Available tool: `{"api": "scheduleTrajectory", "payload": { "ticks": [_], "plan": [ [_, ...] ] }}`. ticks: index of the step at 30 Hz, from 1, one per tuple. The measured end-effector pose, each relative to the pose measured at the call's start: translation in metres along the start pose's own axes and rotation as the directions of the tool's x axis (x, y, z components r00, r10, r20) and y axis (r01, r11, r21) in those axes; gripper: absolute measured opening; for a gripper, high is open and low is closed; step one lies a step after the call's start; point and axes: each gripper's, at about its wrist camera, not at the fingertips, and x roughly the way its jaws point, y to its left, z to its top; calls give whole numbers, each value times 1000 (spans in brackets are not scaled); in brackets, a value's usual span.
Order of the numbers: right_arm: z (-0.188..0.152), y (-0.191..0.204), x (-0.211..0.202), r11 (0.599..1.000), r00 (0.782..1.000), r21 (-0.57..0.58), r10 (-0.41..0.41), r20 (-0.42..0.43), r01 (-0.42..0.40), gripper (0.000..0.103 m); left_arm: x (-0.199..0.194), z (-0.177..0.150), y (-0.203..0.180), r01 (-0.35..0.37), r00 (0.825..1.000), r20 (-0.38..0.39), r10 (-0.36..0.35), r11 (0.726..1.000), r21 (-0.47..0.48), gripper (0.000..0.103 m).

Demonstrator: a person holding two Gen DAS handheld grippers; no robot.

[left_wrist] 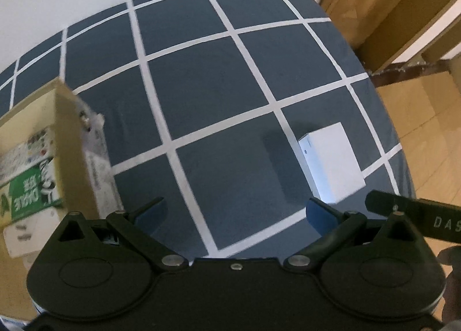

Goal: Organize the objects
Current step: 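Move the right tool over the small white box on the sheet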

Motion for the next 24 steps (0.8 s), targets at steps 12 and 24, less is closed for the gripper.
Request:
{"api": "scheduleTrajectory", "payload": {
  "ticks": [12,24],
  "plan": [
    [-2,-10,54,999,996,50,7,-88,-2,98,47,22,-8,-17,997,-69,21,999,49,103],
    [3,-11,79,998,991,59,31,-129,-23,62,64,31,-8,-25,994,-107,32,998,65,103]
  ]
}}
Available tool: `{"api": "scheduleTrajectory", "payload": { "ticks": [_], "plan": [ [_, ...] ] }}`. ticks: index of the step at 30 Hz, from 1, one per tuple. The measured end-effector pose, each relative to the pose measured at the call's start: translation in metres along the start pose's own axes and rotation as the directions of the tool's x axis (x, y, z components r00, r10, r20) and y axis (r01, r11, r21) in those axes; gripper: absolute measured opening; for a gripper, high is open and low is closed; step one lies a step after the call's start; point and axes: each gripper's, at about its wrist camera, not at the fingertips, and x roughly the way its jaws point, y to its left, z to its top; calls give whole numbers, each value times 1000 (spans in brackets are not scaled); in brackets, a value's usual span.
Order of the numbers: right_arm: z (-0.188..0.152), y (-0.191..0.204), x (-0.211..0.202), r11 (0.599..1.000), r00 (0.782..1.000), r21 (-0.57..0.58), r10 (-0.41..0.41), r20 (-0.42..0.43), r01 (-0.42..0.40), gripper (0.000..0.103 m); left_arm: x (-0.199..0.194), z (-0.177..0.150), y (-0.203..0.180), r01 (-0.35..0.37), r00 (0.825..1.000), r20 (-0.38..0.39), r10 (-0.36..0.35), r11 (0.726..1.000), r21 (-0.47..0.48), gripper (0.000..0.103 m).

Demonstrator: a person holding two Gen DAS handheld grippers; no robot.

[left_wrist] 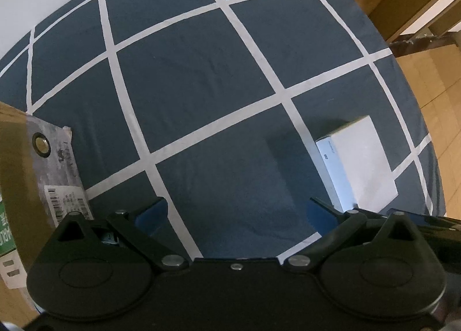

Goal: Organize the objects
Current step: 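Move the right tool over the small white box on the sheet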

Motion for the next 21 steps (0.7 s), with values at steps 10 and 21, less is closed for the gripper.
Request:
{"api": "scheduleTrajectory", "payload": {
  "ticks": [10,21],
  "plan": [
    [12,-20,-8,999,998,8,-54,23,54,60,4,6,-14,28,1000,-1,-28,999,21,103],
    [34,-40,-19,998,997,38,-53,64,51,62,12,17,-32,60,998,-4,-60,997,50,103]
  ]
}}
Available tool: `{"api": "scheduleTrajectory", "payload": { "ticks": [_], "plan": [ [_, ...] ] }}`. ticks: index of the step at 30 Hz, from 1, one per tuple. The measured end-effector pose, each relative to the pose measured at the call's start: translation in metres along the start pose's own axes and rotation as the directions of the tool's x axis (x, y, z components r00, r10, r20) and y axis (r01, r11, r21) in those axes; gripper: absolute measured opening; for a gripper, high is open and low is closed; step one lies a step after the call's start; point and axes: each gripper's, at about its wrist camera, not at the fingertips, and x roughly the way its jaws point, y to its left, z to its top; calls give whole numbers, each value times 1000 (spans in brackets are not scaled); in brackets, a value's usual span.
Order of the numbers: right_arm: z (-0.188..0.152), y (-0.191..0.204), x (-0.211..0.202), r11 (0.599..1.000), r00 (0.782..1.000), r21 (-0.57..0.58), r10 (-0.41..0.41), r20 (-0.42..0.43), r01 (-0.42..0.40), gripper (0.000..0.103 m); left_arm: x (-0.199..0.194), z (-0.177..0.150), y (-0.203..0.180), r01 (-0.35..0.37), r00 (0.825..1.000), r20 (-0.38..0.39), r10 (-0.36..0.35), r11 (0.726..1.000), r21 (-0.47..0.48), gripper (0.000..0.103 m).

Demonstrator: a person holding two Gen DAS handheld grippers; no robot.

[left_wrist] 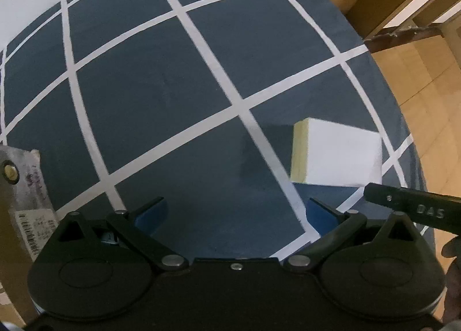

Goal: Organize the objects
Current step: 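Move the right tool over the small white box on the sheet, then lower the right tool onto the small white box and close it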

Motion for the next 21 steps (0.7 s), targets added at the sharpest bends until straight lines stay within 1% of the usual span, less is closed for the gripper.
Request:
{"api": "scheduleTrajectory", "payload": {
  "ticks": [3,7,11,17,21],
  "plan": [
    [5,0,-8,999,999,9,36,17,-36,66,2,2,-5,17,1000,-4,-17,1000,3,103],
    [16,-1,-12,996,996,35,78,34,-79,76,7,5,-13,27,1000,-13,-27,999,18,103],
    [27,3,-6,991,992,39,124,26,-125,81,14,12,-21,46,999,-23,-46,998,33,103],
    [39,9,13,985,986,29,168,-14,-168,81,29,25,-30,88,995,-41,-86,995,55,103],
    [43,11,23,981,981,29,193,-36,-192,81,38,32,-37,130,990,-59,-126,989,75,102]
  ]
}}
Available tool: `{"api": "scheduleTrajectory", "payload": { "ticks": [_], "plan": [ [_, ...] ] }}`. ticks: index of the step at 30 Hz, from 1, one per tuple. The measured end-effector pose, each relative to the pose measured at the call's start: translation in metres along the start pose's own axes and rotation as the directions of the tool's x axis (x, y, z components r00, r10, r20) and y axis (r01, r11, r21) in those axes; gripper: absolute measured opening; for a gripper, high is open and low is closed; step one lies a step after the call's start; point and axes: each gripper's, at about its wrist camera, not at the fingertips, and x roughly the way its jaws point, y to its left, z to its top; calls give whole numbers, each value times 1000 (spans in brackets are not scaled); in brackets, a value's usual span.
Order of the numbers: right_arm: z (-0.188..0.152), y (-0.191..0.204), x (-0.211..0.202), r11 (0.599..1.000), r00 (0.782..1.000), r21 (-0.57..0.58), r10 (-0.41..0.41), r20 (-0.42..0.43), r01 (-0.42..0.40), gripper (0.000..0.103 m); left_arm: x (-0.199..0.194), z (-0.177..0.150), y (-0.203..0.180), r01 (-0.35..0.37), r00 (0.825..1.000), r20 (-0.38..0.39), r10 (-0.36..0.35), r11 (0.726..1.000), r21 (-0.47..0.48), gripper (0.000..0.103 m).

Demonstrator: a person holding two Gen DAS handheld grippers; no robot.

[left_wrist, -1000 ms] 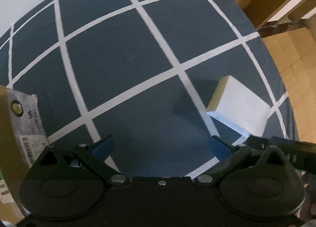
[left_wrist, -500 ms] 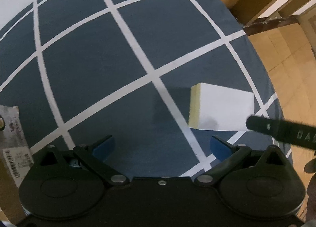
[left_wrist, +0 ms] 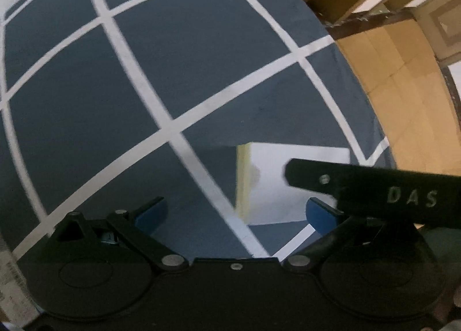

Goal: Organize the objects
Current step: 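Lower the right tool onto the small white box and close it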

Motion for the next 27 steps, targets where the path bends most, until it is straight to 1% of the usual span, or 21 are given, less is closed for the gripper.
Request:
{"api": "scheduleTrajectory", "payload": {
  "ticks": [4,6,10,15,18,27],
  "plan": [
    [1,-1,7,1000,1000,3,12,-19,-12,81,8,5,-5,37,999,-18,-37,999,19,99],
    [2,-1,9,1000,1000,-2,12,-26,-12,81,11,7,-6,57,998,-26,-56,998,24,95],
    [3,-2,13,1000,999,-3,18,-41,-18,81,15,9,-7,88,996,-33,-87,996,20,91],
    [5,-4,14,1000,999,-8,25,-48,-26,81,18,10,-12,131,991,-36,-131,991,14,80],
    [6,-5,14,999,998,-8,32,-51,-32,80,19,10,-14,149,988,-36,-148,989,9,77],
    [6,-4,12,999,999,-34,32,-43,-33,78,15,6,-15,134,991,-26,-134,991,12,76]
  ]
}}
